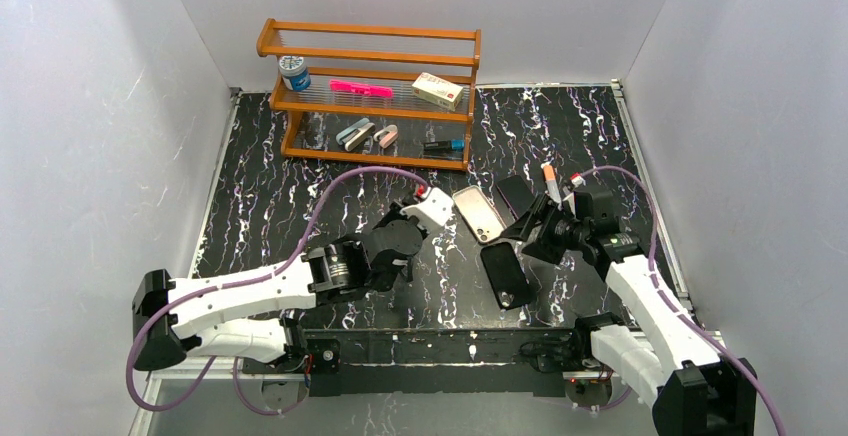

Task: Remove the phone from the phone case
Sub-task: Place the phone at the center of the board.

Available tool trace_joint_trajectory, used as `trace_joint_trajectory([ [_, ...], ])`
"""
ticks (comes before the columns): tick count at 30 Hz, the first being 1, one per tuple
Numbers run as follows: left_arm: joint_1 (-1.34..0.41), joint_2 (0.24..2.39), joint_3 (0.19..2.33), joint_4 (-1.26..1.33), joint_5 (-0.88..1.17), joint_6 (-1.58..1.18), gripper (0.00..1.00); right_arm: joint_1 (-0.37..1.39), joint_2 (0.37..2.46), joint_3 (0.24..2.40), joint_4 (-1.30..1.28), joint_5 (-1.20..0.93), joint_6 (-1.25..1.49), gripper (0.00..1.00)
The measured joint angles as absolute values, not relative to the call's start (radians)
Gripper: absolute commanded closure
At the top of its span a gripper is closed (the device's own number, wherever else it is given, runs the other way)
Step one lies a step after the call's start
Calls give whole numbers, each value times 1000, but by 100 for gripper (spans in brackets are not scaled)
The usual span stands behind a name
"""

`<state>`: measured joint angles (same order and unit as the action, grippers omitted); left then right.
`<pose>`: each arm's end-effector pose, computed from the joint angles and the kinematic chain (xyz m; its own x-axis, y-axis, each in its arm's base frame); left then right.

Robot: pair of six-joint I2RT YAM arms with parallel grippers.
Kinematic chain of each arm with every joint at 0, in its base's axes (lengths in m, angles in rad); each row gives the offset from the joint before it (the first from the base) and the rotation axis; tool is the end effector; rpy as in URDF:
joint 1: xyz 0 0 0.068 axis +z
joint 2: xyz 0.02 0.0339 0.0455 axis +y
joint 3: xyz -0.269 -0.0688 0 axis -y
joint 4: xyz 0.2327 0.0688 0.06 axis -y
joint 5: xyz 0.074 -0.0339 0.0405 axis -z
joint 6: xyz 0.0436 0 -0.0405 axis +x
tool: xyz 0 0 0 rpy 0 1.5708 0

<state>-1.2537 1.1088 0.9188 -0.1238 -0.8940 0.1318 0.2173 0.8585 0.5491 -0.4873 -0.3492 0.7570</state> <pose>0.1060 -0.2139 0.3380 -0.0476 0.4090 -0.9113 0.3734 0.8535 0.3636 0.1574 0.0500 0.2212 -0.8071 0.4826 -0.3401 0.1625 0.7354 0.6579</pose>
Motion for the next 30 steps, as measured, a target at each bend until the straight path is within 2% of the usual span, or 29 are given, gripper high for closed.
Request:
trace_joint_trajectory([
  [5,-1260,1140,867,-38,-783,202,100,238,936,616,-384,-443,799,19],
  [13,-1322,1192,802,116,-734,332,100,391,1041,747,-248,-466,917,19],
  [14,-1328,1195,796,132,-728,342,100,408,1046,752,-228,-465,937,16],
  [15,-1333,1199,793,142,-722,350,100,425,1052,757,-213,-462,955,6],
  [16,-1337,1203,792,150,-718,357,100,440,1060,761,-198,-458,975,2],
  [30,-1377,1243,792,246,-697,412,100,546,1178,778,-152,-413,1066,3],
])
